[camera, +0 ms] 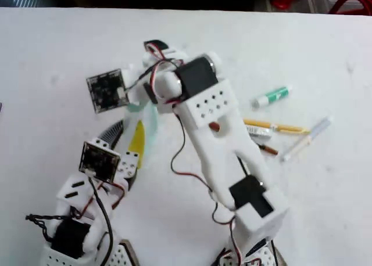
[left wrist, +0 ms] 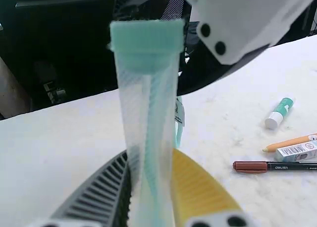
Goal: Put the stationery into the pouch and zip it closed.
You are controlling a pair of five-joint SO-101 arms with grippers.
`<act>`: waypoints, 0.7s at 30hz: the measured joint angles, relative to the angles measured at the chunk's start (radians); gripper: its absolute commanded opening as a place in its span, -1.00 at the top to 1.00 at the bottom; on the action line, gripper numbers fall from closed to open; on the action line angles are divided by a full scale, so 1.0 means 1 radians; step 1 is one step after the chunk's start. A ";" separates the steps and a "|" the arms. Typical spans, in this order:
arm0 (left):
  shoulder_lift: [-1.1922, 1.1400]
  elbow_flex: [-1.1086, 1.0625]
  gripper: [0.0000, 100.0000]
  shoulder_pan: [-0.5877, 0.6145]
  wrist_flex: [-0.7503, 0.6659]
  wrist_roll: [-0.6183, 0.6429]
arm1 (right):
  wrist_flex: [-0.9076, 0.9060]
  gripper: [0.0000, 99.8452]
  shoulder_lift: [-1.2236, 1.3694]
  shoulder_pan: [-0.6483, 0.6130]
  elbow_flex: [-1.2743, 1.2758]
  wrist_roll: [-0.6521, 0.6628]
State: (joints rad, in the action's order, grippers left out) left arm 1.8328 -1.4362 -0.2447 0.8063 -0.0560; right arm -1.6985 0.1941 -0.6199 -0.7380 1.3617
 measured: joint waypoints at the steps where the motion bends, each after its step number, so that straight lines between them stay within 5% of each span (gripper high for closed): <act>1: 0.000 0.000 0.96 0.000 0.000 0.000 | 0.000 0.44 0.025 0.015 -0.025 0.000; 8: 0.000 0.000 0.95 0.000 0.005 -0.002 | -0.002 0.98 0.115 0.092 -0.132 0.000; 12: 0.000 0.000 0.94 0.000 0.003 -0.002 | -0.002 0.97 0.115 0.097 -0.153 -0.005; 17: 0.000 0.000 0.55 0.005 -0.011 -0.002 | -0.002 0.96 0.087 0.097 -0.155 -0.044; 21: -0.011 -0.002 0.53 0.008 -0.011 -0.002 | -0.002 0.96 0.037 0.094 -0.155 -0.069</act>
State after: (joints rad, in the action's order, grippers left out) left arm 1.8220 -1.4377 -0.2371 0.7956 -0.0575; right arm -1.7001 0.2309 -0.5263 -0.8930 1.2927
